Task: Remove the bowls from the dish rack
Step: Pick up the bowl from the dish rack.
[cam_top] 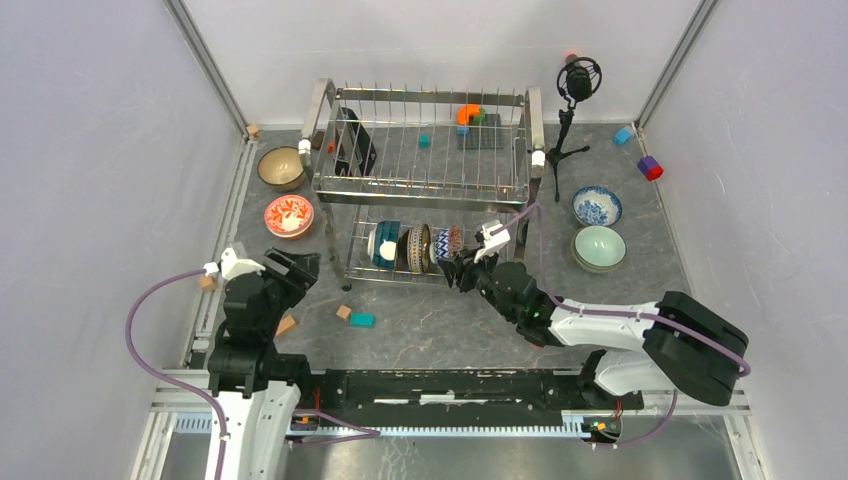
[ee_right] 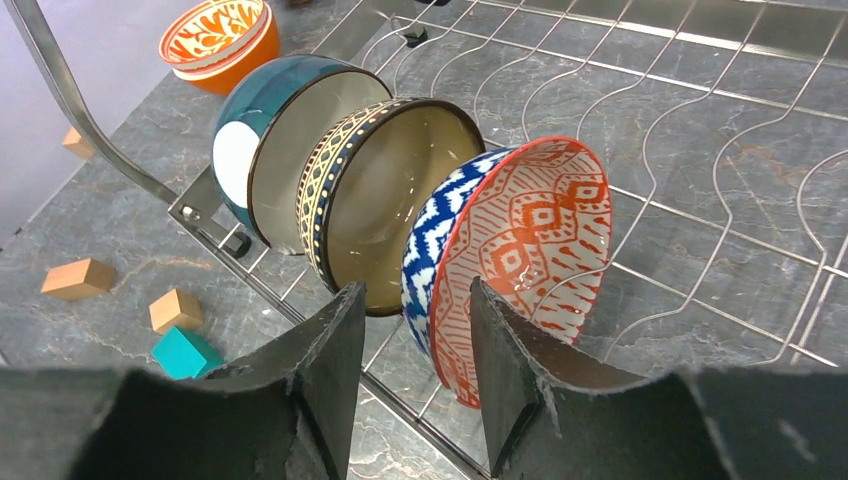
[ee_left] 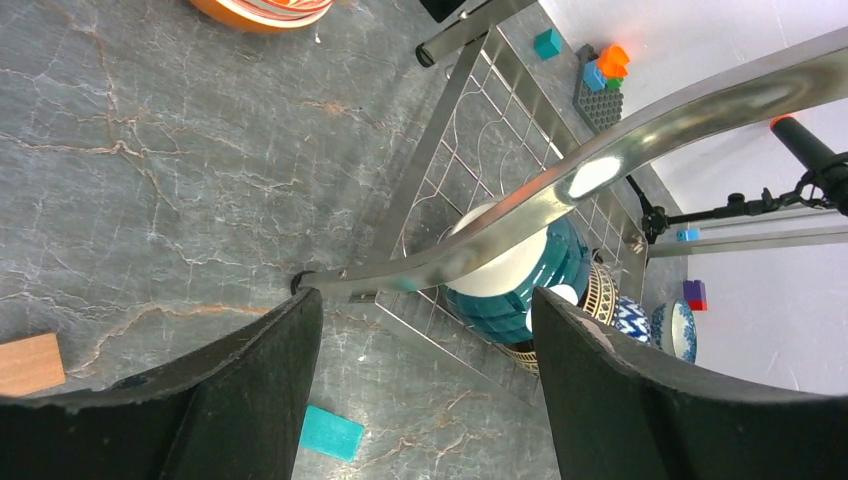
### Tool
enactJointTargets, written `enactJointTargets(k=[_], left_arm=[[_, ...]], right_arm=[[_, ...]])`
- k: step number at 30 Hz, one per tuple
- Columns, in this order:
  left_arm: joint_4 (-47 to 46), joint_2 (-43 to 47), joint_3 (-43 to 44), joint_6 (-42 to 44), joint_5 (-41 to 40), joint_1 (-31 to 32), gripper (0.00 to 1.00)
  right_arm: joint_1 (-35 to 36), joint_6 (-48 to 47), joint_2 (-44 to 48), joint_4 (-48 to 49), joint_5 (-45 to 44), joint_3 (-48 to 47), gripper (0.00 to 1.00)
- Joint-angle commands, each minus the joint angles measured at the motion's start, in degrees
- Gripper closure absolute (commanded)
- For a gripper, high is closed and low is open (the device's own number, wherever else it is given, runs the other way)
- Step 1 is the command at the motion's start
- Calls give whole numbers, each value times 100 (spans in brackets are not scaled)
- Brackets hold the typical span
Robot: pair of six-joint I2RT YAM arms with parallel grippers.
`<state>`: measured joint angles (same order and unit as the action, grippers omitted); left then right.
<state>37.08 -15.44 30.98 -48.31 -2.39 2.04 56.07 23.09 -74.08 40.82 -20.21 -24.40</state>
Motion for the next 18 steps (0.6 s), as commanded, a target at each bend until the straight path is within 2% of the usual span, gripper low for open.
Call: enactJointTargets(k=[1,10,18], left_arm=[[-262,109,-10,261,73,93,19],[-287,111,-44,243,72,169,19],[-308,88,-64,235,72,186,19]], right_arm=[[-18,329,-190,655,-184,-15,52],[-71,635,-560,776,-240,4,57],[-195,924,-688,1173,-40,225,67]])
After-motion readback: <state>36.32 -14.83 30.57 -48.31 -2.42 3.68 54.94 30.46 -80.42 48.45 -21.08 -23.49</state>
